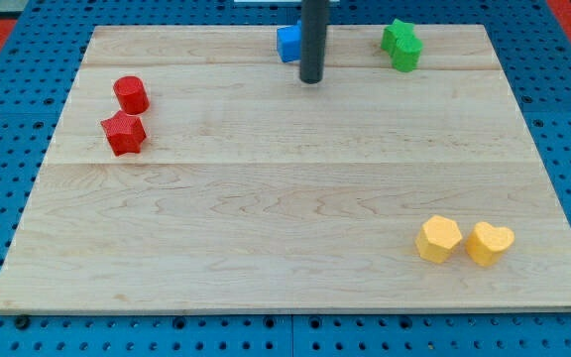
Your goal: Slightly move the red circle to the left
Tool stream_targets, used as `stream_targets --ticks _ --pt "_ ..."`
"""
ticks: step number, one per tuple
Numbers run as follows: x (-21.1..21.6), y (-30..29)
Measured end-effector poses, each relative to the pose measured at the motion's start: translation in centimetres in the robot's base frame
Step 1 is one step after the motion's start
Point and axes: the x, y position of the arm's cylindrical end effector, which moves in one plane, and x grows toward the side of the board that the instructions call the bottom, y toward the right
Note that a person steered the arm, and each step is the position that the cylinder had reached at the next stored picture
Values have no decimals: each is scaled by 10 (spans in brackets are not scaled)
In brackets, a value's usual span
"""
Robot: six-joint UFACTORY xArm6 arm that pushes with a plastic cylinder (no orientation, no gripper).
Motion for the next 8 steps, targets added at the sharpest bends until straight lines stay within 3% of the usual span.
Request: stream_targets --ticks 1,2,4,6,8 --pt "3 -38" --pt "47 -45" --pt "118 -135" --pt "111 -231" --pt "95 -163"
